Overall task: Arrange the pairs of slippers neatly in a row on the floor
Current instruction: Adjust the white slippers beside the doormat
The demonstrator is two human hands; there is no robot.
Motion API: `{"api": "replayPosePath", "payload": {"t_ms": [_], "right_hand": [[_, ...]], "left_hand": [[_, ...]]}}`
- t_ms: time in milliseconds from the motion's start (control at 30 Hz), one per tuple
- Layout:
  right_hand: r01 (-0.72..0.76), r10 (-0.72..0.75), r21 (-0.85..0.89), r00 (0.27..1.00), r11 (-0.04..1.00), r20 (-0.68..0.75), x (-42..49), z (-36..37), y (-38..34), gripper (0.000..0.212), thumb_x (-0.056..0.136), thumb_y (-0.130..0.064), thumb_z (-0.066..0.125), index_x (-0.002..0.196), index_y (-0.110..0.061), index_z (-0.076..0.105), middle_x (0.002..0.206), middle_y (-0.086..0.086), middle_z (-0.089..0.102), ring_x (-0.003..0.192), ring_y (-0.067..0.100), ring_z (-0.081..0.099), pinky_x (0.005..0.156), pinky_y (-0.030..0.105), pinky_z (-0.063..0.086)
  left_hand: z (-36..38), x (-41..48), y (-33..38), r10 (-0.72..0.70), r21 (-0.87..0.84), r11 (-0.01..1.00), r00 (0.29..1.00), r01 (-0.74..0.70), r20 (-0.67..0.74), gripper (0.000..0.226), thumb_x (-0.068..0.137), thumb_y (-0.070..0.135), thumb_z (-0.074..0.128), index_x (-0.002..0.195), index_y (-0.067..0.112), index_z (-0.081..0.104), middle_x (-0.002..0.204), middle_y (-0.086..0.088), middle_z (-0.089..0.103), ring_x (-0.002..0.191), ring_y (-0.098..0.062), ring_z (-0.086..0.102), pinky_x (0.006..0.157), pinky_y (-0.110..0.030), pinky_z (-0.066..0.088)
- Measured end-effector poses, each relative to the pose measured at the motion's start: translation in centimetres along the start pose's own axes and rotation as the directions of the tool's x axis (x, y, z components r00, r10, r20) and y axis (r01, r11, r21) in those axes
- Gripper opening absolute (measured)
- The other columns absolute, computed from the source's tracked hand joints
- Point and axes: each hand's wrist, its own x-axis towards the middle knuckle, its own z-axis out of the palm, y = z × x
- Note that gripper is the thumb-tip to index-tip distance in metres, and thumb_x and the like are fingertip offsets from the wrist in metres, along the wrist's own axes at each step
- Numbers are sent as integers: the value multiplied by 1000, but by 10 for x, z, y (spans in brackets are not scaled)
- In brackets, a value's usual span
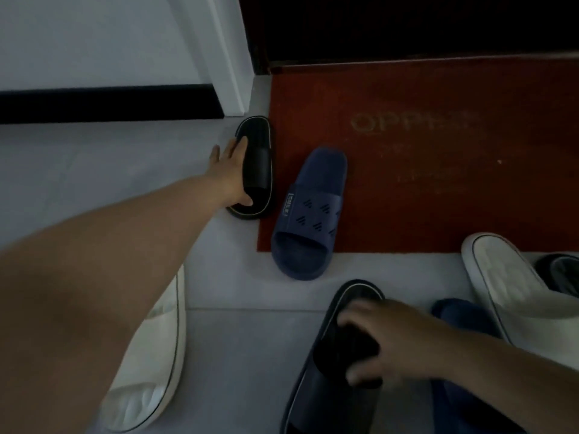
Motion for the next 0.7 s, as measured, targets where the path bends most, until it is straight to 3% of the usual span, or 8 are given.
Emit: {"api": "replayPosePath", "payload": {"t_ms": [67, 167, 300, 400, 467, 567, 700], "right_hand": [[-78, 90, 62, 971, 995, -223, 12, -25, 1, 84, 67, -71, 58, 136, -33, 26, 142, -8, 33, 119, 11, 41, 92, 25, 37], [-153, 186, 112, 883, 982, -430, 40, -50, -4, 91, 76, -52, 64, 145, -26, 9, 154, -1, 10, 138, 26, 23, 109, 40, 30], [-251, 331, 222, 802, 942, -497, 66, -59, -9, 103, 78, -42, 67, 146, -23, -9, 157, -1, -9, 142, 36, 8, 111, 47, 24], [-255, 329, 212, 804, 943, -495, 80, -67, -14, 109, 79, -40, 68, 145, -24, -17, 157, -3, -15, 141, 38, 12, 108, 49, 28], [-253, 324, 207, 809, 945, -491, 90, -72, -17, 108, 79, -35, 69, 145, -25, -15, 157, 1, -10, 134, 37, 29, 103, 45, 38], [-211, 297, 214, 775, 954, -558, 95, -75, -17, 100, 73, -28, 74, 145, -24, 4, 148, 9, 13, 113, 32, 51, 84, 37, 49], [-97, 361, 405, 667, 909, -652, 74, -83, 1, 91, 67, -30, 78, 139, -26, 22, 142, 7, 26, 121, 27, 43, 88, 31, 39]], "left_hand": [[1, 12, 0, -10, 0, 1000, 998, 11, 60, 126, 67, 32, 79, 143, 13, -20, 157, -9, -8, 144, -31, -7, 118, -35, -1], [4, 15, 4, 6, 39, 999, 999, -8, 31, 115, 67, 28, 79, 146, 11, -3, 152, -15, 18, 137, -34, 22, 114, -36, 22], [21, -14, -2, 44, 63, 997, 998, -41, -48, 100, 67, 27, 76, 143, 12, 14, 140, -17, 36, 124, -37, 32, 101, -39, 34], [42, -56, -18, 89, -8, 996, 996, -89, -17, 99, 66, 27, 76, 144, 19, 16, 139, -12, 37, 124, -35, 28, 98, -39, 36], [52, -87, -27, 137, -44, 990, 991, -137, -3, 97, 64, 26, 76, 143, 21, 20, 139, -8, 37, 124, -32, 28, 98, -40, 37], [62, -131, -32, 221, 15, 975, 975, -220, -35, 93, 59, 30, 76, 139, 20, 29, 137, -5, 42, 121, -30, 33, 101, -39, 33], [76, -171, -22, 385, 105, 919, 922, -380, -34, 90, 55, 31, 77, 134, 14, 37, 130, -8, 48, 122, -28, 38, 112, -36, 19]]}}
